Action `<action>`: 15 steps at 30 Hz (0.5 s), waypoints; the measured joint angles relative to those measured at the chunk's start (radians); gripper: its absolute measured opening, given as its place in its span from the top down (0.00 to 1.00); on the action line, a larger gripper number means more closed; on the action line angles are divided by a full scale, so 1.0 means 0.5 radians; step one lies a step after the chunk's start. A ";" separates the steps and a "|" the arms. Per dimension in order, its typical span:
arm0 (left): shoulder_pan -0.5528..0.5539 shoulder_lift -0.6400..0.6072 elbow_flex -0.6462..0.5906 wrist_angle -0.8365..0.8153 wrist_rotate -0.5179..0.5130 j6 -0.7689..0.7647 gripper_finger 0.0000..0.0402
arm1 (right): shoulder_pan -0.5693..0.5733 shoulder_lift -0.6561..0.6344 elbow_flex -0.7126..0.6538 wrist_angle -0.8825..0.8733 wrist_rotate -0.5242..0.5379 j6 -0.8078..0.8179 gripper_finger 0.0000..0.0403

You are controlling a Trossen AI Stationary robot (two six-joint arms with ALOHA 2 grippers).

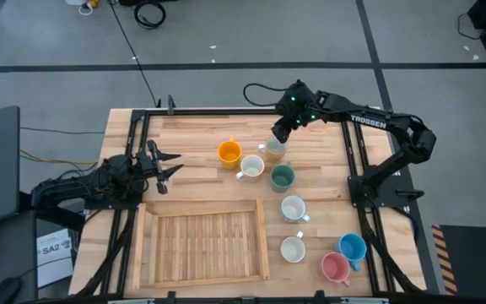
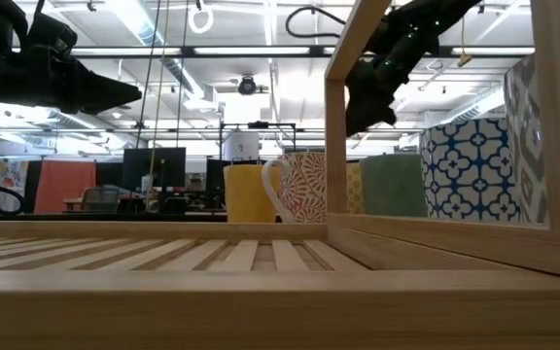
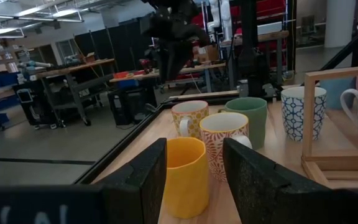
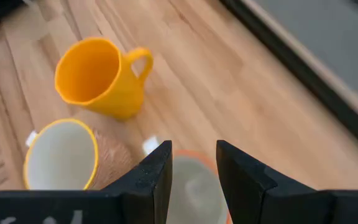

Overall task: Place coffee mugs
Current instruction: Put the yellow patterned mug on the shelf

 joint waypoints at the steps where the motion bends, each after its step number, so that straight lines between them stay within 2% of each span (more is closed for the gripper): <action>1: 0.000 0.000 0.000 0.000 0.000 0.000 0.59 | 0.000 0.000 0.000 -0.035 0.007 0.060 0.67; 9: 0.000 0.000 0.000 0.000 0.000 0.000 0.59 | 0.000 0.002 0.000 -0.345 0.206 0.409 0.68; 15: 0.000 0.001 0.000 0.000 0.000 0.000 0.59 | 0.012 0.002 0.000 -0.403 0.209 0.640 0.68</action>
